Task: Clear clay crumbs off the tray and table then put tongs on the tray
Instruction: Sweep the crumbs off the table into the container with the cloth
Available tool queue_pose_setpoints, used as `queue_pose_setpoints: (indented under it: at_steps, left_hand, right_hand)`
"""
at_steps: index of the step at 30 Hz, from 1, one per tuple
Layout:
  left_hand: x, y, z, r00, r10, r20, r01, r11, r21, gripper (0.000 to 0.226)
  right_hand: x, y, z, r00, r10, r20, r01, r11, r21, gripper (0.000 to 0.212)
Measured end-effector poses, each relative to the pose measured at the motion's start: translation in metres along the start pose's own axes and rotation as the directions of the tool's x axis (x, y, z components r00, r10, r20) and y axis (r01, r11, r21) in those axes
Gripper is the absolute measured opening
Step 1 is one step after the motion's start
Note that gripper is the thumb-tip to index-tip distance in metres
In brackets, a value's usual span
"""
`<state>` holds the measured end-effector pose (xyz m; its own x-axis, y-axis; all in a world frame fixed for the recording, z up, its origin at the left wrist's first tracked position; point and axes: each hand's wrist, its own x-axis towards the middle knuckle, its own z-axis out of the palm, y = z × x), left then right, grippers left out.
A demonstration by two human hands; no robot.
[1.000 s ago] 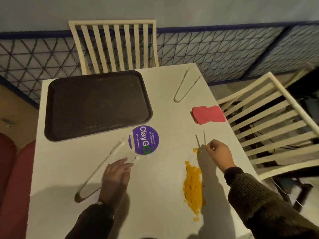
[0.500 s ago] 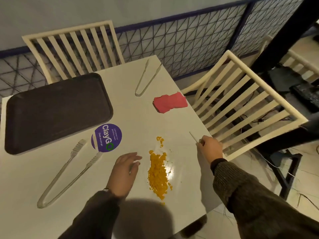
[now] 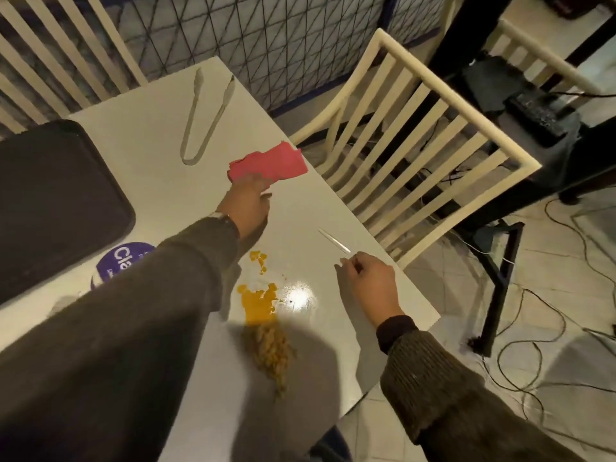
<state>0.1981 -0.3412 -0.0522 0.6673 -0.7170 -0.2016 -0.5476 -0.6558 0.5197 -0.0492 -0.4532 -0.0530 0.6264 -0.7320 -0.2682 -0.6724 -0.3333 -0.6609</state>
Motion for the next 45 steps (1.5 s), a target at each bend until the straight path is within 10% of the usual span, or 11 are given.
queue_pose_setpoints:
  at_steps: [9, 27, 45]
  left_hand:
    - [0.078, -0.004, 0.015, 0.977, 0.117, 0.179, -0.197, 0.818, 0.540, 0.053]
    - [-0.138, -0.013, 0.029, 0.987, -0.127, 0.100, 0.103, 0.971, 0.214, 0.053]
    - [-0.299, 0.058, 0.121, 0.824, -0.567, 0.013, 0.566, 0.822, -0.069, 0.049]
  right_hand:
    - [-0.019, 0.022, 0.005, 0.998, -0.064, -0.004, 0.064, 0.997, -0.033, 0.035]
    - [-0.108, 0.070, -0.034, 0.989, -0.102, 0.111, 0.104, 0.995, -0.010, 0.030]
    - [-0.203, 0.127, -0.077, 0.929, -0.187, 0.319, 0.237, 0.963, -0.125, 0.028]
